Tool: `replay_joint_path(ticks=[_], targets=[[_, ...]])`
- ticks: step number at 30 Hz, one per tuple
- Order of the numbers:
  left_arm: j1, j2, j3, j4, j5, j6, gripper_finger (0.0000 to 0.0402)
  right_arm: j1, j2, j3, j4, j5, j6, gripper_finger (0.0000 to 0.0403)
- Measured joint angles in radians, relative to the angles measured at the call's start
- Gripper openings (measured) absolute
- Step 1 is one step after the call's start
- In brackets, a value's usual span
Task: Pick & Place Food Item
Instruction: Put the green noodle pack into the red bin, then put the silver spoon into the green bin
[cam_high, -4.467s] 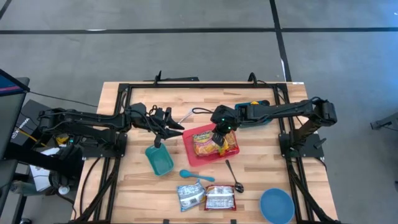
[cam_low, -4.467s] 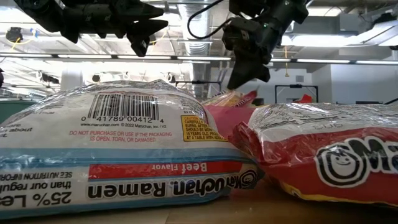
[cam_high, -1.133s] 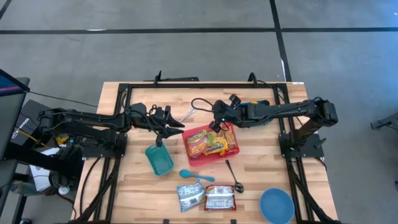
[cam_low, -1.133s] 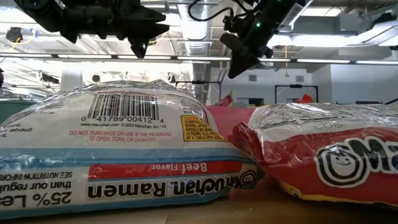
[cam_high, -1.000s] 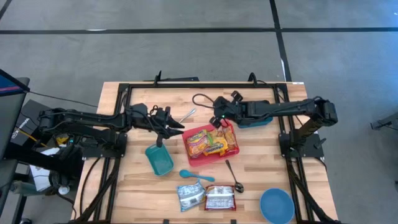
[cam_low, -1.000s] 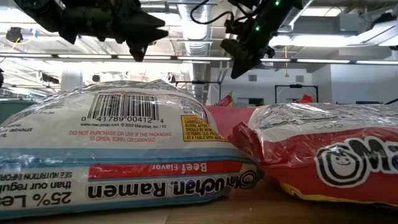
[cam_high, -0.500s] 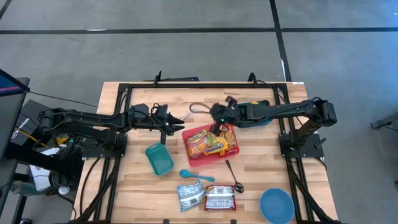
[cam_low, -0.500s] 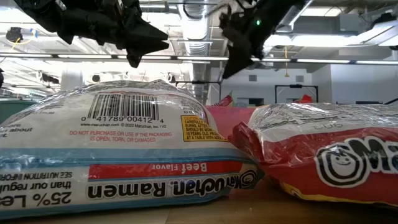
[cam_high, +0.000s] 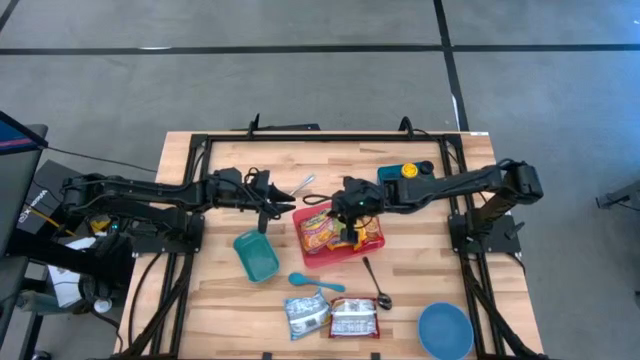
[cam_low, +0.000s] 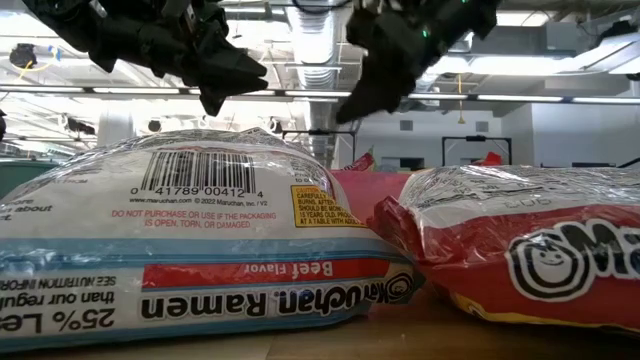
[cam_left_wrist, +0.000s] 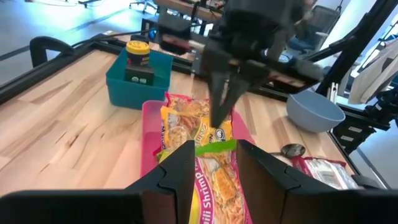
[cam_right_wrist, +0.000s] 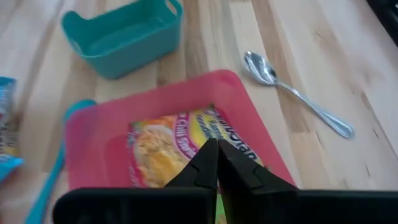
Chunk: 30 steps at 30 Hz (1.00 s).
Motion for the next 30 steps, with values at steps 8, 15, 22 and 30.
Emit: replay_joint_path(ticks=[8,15,22,30], targets=[[0.000,0.000,0.000,0.000,-0.014,0.000,0.0112,-0.048,-0.009,-0.102,0.143,-0.008,0.024,0.0002],[0.000,0.000,0.000,-0.083,-0.257,0.031,0.0112,-0.056,-0.009,-0.103,0.195,-0.007,0.024,0.0001],[-0.001,0.001,0.000,-0.172,-0.428,0.030,0.0112,-0.046,-0.009,-0.103,0.255,0.107,0.027,0.0001],[-0.001,0.114,0.000,-0.095,-0.428,0.031,0.0112,-0.040,-0.009,-0.103,0.264,0.189,0.036,0.0001]])
